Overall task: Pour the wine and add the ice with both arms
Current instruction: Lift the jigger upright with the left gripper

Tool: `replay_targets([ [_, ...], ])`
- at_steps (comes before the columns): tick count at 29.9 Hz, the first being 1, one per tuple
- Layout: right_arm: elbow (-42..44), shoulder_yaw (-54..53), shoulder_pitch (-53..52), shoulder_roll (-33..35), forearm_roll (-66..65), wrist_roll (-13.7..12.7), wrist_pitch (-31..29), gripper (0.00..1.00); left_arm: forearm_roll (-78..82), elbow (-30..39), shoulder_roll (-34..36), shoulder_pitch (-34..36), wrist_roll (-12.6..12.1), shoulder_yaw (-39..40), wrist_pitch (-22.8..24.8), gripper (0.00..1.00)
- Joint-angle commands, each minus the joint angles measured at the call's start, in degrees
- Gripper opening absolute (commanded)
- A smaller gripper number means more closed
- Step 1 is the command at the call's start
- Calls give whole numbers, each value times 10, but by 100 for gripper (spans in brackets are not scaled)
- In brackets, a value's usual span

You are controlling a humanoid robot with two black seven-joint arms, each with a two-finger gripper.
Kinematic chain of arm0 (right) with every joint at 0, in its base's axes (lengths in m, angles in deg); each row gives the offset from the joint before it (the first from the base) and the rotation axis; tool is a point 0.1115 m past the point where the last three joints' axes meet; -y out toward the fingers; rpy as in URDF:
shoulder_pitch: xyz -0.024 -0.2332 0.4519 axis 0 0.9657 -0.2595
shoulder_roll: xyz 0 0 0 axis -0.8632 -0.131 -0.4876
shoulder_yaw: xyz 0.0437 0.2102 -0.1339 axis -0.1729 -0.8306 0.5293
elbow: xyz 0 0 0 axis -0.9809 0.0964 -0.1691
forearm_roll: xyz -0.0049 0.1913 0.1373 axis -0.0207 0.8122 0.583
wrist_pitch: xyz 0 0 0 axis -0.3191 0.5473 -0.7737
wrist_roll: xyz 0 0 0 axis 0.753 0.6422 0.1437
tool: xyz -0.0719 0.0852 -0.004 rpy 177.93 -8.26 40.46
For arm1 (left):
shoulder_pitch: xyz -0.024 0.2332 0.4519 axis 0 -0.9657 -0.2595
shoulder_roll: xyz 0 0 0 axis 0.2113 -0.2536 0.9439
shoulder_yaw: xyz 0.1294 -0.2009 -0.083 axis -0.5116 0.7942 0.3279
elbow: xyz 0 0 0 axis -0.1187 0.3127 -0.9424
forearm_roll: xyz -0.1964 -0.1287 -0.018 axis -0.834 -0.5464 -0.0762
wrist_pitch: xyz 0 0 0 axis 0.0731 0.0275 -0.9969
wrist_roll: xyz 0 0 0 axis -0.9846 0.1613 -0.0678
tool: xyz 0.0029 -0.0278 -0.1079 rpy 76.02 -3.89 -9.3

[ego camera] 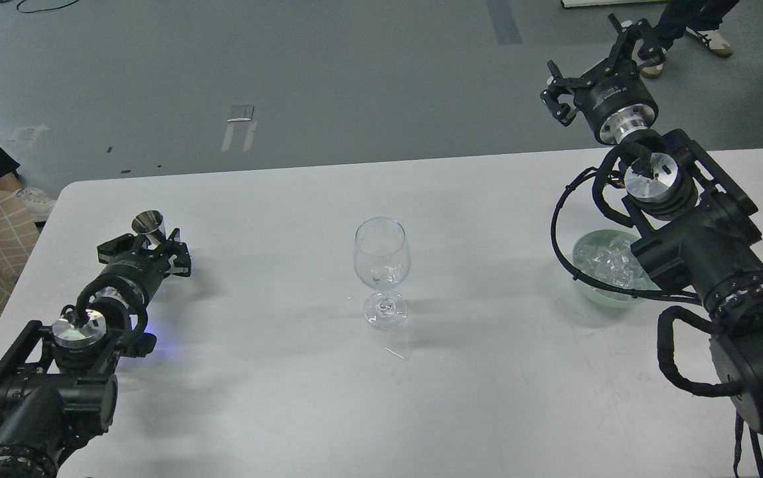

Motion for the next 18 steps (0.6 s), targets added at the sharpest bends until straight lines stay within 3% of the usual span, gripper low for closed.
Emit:
replay_targets([
  [1, 0, 0, 1, 0, 0, 0, 0, 100, 3, 2, 0, 0, 0, 0, 1, 34],
  [11, 0, 0, 0, 0, 0, 0, 0, 100, 3, 2, 0, -3, -7, -1, 42, 33],
  [18, 0, 1, 1, 0, -1, 0, 0, 100, 3, 2, 0, -4, -17, 0, 46, 26],
])
